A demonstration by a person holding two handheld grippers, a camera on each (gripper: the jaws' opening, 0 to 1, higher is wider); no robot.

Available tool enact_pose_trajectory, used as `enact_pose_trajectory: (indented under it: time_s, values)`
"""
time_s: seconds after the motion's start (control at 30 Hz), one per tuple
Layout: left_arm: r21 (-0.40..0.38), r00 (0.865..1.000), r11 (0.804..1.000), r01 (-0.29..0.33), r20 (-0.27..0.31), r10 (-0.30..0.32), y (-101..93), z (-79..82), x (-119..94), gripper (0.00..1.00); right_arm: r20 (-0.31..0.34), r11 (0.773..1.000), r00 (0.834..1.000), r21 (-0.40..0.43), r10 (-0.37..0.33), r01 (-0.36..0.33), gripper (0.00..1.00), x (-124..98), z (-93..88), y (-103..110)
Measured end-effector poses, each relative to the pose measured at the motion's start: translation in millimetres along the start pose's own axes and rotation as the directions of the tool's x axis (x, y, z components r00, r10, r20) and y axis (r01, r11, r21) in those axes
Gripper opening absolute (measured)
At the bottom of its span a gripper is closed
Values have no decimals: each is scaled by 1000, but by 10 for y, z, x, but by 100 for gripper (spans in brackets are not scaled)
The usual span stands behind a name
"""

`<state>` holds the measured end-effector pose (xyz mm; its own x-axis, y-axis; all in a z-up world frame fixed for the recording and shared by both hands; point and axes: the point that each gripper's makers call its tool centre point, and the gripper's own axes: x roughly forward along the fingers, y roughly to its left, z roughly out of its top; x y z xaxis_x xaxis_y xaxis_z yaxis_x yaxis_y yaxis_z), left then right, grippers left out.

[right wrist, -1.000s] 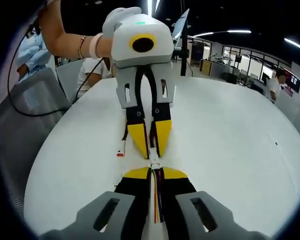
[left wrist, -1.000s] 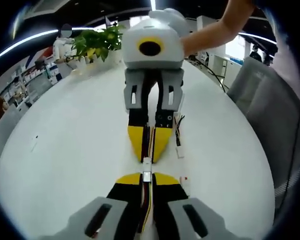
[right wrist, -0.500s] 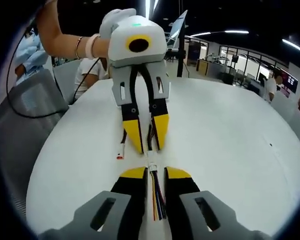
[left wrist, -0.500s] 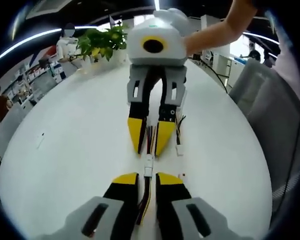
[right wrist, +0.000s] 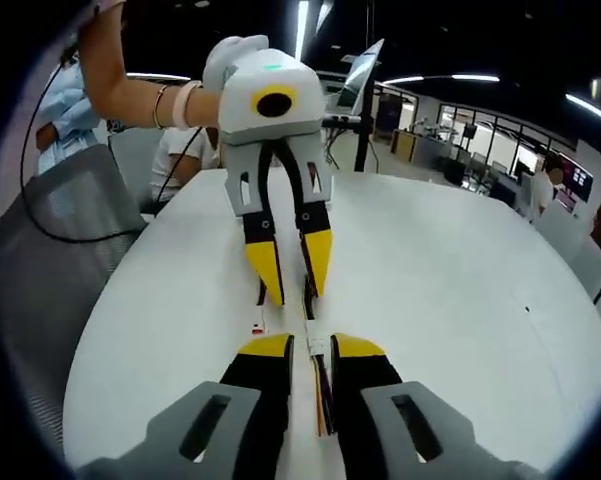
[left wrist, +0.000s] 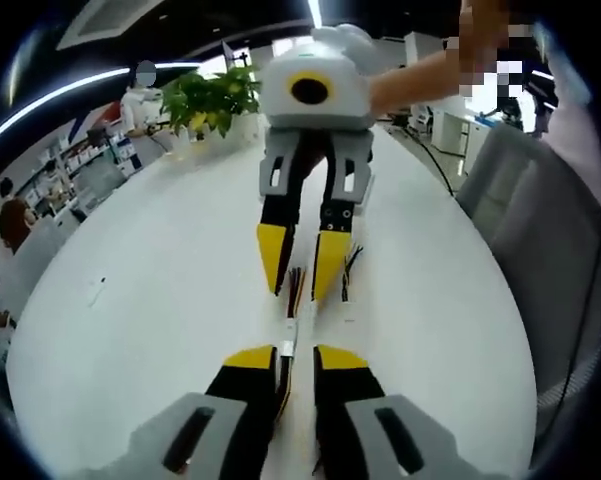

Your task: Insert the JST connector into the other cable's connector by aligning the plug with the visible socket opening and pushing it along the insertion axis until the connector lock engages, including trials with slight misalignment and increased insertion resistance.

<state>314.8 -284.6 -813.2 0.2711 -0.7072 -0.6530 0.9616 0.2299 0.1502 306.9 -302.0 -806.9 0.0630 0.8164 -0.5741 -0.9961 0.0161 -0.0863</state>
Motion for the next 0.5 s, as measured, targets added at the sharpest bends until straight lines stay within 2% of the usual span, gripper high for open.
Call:
enact_pose_trajectory:
  time_s: [0.17, 0.5]
  values:
    - [0, 1000, 1000, 14, 15, -14, -169, 6, -41, 7, -2, 1000, 1000, -9, 14, -14, 12, -24, 5, 102]
    - [-23, 1000, 1000, 21, 16, -21, -316, -76, -43, 6, -14, 999, 999, 7, 45, -45, 11, 11, -89, 235]
